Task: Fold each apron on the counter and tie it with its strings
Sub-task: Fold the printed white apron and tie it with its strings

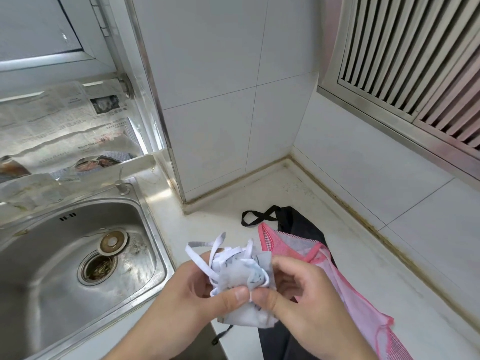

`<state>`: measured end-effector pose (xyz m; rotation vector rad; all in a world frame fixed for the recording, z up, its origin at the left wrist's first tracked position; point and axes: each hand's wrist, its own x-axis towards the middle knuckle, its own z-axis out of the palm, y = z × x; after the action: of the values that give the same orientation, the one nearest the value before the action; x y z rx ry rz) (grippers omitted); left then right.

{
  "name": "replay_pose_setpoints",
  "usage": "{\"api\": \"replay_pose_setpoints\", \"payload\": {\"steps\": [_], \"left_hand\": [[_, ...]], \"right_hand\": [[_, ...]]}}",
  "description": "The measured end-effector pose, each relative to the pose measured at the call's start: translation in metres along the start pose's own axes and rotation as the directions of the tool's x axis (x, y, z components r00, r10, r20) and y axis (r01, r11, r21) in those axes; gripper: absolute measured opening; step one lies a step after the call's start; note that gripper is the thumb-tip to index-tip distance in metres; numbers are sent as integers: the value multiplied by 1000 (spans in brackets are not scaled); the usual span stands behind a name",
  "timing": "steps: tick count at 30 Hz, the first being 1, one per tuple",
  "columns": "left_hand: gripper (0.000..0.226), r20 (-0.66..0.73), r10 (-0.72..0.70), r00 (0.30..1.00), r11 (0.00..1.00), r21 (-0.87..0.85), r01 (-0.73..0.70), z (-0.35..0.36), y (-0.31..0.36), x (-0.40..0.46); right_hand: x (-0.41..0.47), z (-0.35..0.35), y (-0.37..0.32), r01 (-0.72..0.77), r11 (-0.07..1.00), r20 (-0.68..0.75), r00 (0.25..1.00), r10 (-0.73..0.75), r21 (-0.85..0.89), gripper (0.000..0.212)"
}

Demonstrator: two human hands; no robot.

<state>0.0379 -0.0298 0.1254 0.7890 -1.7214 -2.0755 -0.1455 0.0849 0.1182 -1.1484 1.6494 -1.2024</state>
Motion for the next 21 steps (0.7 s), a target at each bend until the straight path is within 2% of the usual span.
{"api": "replay_pose_setpoints", "payload": {"steps": [4,7,10,13,14,16,17,19,21], "left_hand": [[39,45,-47,998,996,79,43,-4,0,-4],[63,56,-78,995,993,88,73,-4,-5,-6],[84,98,-48,994,992,119,36,-2,-4,-6],[108,143,-87,986,988,-118,104,0,0,-3],[109,160,-78,984,977,-184,107,1,3,-2],[77,231,51,972,979,-202,-3,2,2,-1],[65,216,122,969,972,-223,-72,3,0,-4],[64,55,80,995,954,-293,-60,0,-4,-4],[65,-93,49,994,957,-280,-74,-1,-3,-1]], "right_hand": [[4,-15,-5,99,991,-91,992,-92,84,41],[11,-16,-5,129,992,19,991,-129,-16,26],[15,-14,-5,64,992,56,996,-70,105,16],[17,-4,-2,59,979,-26,998,-55,196,22],[19,1,-1,88,981,-65,995,-77,175,23],[21,12,4,104,976,-107,991,-84,192,25],[21,17,9,84,974,-109,992,-62,210,28],[19,26,20,54,980,-105,994,-35,189,31],[15,34,29,21,990,-104,995,-6,139,27]]}}
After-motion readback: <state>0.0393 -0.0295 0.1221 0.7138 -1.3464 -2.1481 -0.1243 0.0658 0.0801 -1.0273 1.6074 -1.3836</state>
